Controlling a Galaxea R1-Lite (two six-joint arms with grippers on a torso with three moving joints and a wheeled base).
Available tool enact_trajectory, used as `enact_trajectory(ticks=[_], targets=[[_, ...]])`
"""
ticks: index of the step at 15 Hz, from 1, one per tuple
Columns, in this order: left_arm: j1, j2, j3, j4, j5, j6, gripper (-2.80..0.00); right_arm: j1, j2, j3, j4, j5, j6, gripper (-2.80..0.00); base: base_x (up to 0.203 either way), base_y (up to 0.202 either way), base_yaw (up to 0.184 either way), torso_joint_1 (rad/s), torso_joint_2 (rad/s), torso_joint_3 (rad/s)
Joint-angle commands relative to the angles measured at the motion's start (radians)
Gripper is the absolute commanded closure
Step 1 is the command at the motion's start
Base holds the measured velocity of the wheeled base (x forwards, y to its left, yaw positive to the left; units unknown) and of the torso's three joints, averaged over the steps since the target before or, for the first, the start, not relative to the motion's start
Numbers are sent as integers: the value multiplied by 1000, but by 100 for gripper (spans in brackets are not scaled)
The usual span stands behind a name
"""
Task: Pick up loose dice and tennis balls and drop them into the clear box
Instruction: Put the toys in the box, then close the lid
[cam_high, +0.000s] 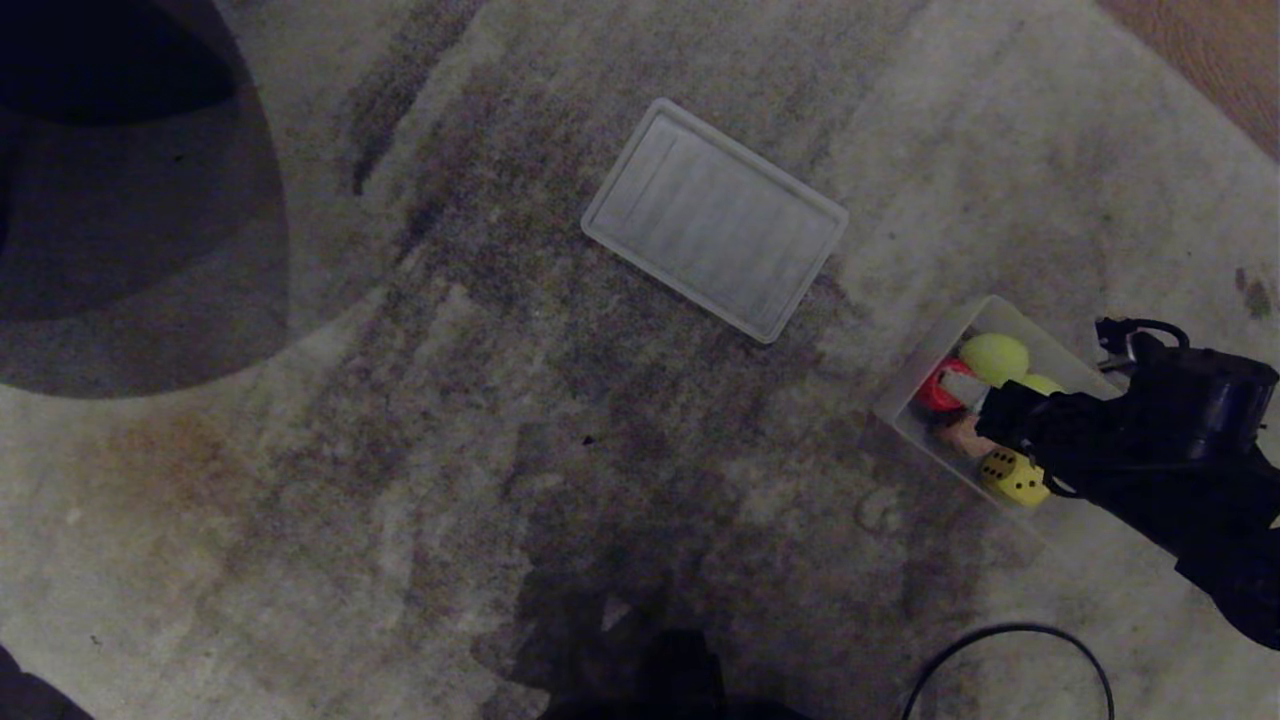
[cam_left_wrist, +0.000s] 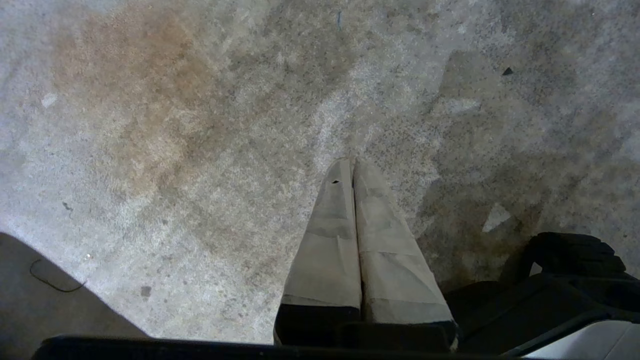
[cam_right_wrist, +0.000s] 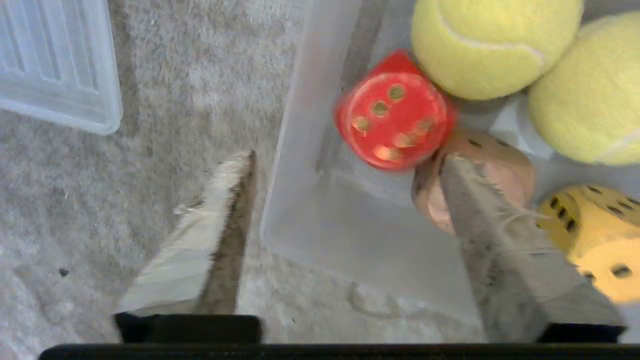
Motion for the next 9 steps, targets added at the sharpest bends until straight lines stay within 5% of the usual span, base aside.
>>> enact_trajectory(ticks=[1, 4, 5, 9], targets=[[0, 2, 2, 0, 0, -1, 0, -4, -84, 60, 15, -2, -4, -280, 0, 0, 0, 0, 0, 0], [0, 2, 2, 0, 0, -1, 0, -4, -283, 164, 85, 1, -20, -280, 0, 0, 0, 0, 0, 0], [0, 2, 2, 0, 0, -1, 0, -3, -363, 206, 115, 3, -24, 0, 0, 0, 0, 0, 0, 0], [0, 2, 2, 0, 0, -1, 0, -2, -771, 331, 395, -2, -84, 0, 0, 0, 0, 0, 0, 0]])
